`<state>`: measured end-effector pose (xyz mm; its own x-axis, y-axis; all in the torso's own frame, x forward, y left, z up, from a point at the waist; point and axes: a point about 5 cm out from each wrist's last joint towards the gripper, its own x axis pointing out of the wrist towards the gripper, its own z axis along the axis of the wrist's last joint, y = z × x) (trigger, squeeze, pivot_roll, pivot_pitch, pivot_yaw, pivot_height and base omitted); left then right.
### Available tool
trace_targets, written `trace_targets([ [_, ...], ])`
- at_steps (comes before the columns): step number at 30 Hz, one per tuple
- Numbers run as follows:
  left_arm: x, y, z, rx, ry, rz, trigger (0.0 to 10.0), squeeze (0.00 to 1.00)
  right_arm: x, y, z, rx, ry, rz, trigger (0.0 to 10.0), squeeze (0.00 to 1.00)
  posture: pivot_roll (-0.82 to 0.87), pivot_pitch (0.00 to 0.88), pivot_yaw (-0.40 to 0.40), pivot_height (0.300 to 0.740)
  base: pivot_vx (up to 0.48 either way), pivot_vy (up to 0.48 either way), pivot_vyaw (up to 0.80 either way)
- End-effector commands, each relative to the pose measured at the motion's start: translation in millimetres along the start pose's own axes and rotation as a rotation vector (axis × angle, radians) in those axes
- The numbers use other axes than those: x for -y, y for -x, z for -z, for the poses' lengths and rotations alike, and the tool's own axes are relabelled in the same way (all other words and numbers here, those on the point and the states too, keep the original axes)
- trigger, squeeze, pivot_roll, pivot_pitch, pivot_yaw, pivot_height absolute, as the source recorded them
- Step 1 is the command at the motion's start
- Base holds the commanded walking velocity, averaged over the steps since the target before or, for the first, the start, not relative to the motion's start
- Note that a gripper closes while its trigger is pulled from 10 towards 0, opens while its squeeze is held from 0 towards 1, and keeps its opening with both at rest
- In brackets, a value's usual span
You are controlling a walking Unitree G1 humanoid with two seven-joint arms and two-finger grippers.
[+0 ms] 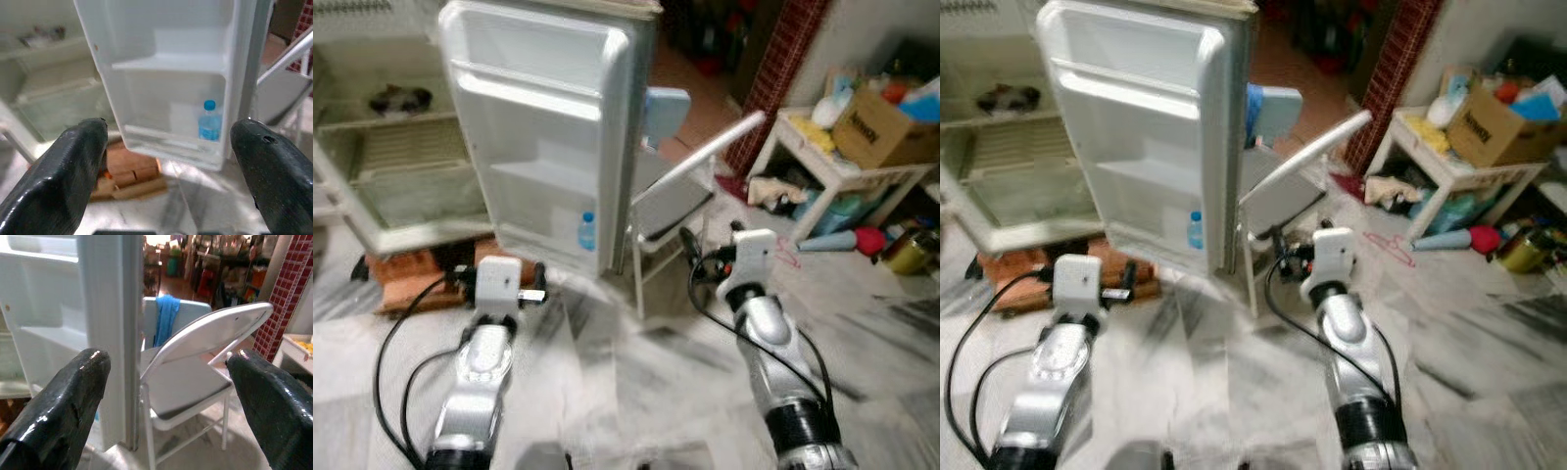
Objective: Restocking fridge
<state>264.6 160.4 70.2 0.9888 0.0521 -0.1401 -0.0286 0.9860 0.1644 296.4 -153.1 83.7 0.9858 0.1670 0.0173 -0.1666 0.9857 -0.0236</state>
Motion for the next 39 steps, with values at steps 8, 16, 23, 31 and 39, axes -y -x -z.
trace_targets([
  [8, -13.3, 4.2, 10.1, -0.053, -0.042, -0.067, 10.0, 0.00, -3.3, -1.3, -2.7, 0.014, -0.004, -0.008, 10.0, 0.00, 0.08, 0.019, -0.053, 0.740, 0.000, 0.000, 0.49],
  [16, -16.8, 1.7, 6.7, -0.050, 0.001, -0.099, 10.0, 0.00, -0.6, -2.8, -5.4, 0.027, -0.015, -0.002, 10.0, 0.00, 0.08, 0.020, -0.054, 0.740, 0.000, 0.000, 0.00],
  [23, -12.5, 3.0, 4.6, -0.035, 0.022, -0.068, 10.0, 0.00, -1.1, -1.5, -10.7, 0.062, 0.012, -0.016, 10.0, 0.00, 0.08, 0.023, -0.056, 0.740, 0.362, 0.000, 0.32],
  [31, -10.4, 4.0, 4.6, -0.036, 0.031, -0.059, 10.0, 0.00, -4.2, -0.3, -9.6, 0.062, 0.008, -0.019, 10.0, 0.00, 0.08, 0.028, -0.060, 0.740, 0.480, 0.000, 0.06],
  [39, -7.9, 4.7, 6.1, -0.042, 0.022, -0.045, 10.0, 0.00, -1.2, -3.1, -12.5, 0.070, 0.030, -0.004, 10.0, 0.00, 0.08, 0.029, -0.064, 0.740, 0.466, 0.000, 0.00],
])
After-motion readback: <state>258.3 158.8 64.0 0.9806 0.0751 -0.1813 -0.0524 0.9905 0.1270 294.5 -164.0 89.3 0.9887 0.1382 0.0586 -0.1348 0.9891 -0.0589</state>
